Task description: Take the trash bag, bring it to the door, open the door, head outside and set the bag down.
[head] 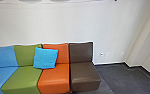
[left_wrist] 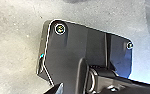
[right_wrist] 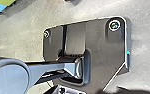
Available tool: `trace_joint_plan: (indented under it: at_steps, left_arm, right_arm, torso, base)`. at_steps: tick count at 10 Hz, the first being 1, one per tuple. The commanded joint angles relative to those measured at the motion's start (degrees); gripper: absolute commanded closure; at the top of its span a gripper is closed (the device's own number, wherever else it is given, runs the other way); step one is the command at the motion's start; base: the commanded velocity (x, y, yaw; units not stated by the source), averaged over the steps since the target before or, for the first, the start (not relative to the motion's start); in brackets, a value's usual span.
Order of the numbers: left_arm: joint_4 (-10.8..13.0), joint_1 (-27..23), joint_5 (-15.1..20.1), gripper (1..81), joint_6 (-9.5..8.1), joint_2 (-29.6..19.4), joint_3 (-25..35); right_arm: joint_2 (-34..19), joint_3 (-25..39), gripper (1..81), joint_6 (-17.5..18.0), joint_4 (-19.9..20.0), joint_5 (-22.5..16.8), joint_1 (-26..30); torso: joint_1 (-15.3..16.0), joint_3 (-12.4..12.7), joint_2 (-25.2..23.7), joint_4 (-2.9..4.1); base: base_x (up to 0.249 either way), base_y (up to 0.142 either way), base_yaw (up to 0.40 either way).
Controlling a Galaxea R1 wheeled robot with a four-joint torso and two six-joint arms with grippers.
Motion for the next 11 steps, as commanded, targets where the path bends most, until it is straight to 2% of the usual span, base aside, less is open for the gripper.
trace_joint_plan:
  at_steps: [1, 2, 3, 6, 8, 10, 11]
  left_arm:
    - [-3.36, -7.63, 8.79, 1.0, -0.16, -2.72, -0.93]
    - [-5.57, -8.34, 8.79, 1.0, -0.08, -2.72, -0.32]
    - [-6.55, -8.52, 8.35, 1.0, -0.16, -2.64, 0.56]
    - [-7.26, -10.89, 8.61, 1.0, -0.07, -2.55, 0.48]
    - [-7.43, -13.00, 8.96, 1.0, -0.07, -2.90, 0.39]
    - [-7.61, -14.24, 8.97, 1.0, -0.16, -3.16, 0.65]
    - [-7.77, -14.76, 8.97, 1.0, -0.25, -3.08, 0.57]
  right_arm:
    - [-5.67, 4.66, 1.0, 0.05, 4.22, -7.59, 5.66]
    - [-6.12, 5.02, 1.0, 0.05, 4.93, -7.59, 5.93]
    - [-6.12, 5.02, 1.0, 0.05, 5.80, -7.59, 5.84]
    - [-7.79, 6.87, 1.0, -0.04, 6.16, -7.68, 6.37]
    - [-9.28, 9.24, 1.0, -0.04, 6.16, -7.59, 7.16]
    - [-11.65, 11.35, 1.0, 0.40, 6.94, -7.68, 9.18]
    - [-12.18, 11.79, 1.0, 0.40, 7.39, -7.77, 10.50]
  torso:
    - [3.56, 0.02, -5.51, 0.00]
    - [4.81, -0.09, -7.46, 0.00]
    - [6.16, -0.11, -9.58, 0.00]
    - [10.23, -0.13, -15.92, 0.00]
    - [12.63, -4.89, -19.72, 0.00]
    - [14.34, -6.46, -22.45, -0.19]
    - [15.45, -8.10, -24.22, -0.19]
  base:
    - [0.000, 0.000, 0.000]
    - [0.000, 0.000, 0.000]
    - [0.000, 0.000, 0.000]
    - [0.000, 0.000, 0.000]
    - [0.000, 0.000, 0.000]
    - [0.000, 0.000, 0.000]
    - [0.000, 0.000, 0.000]
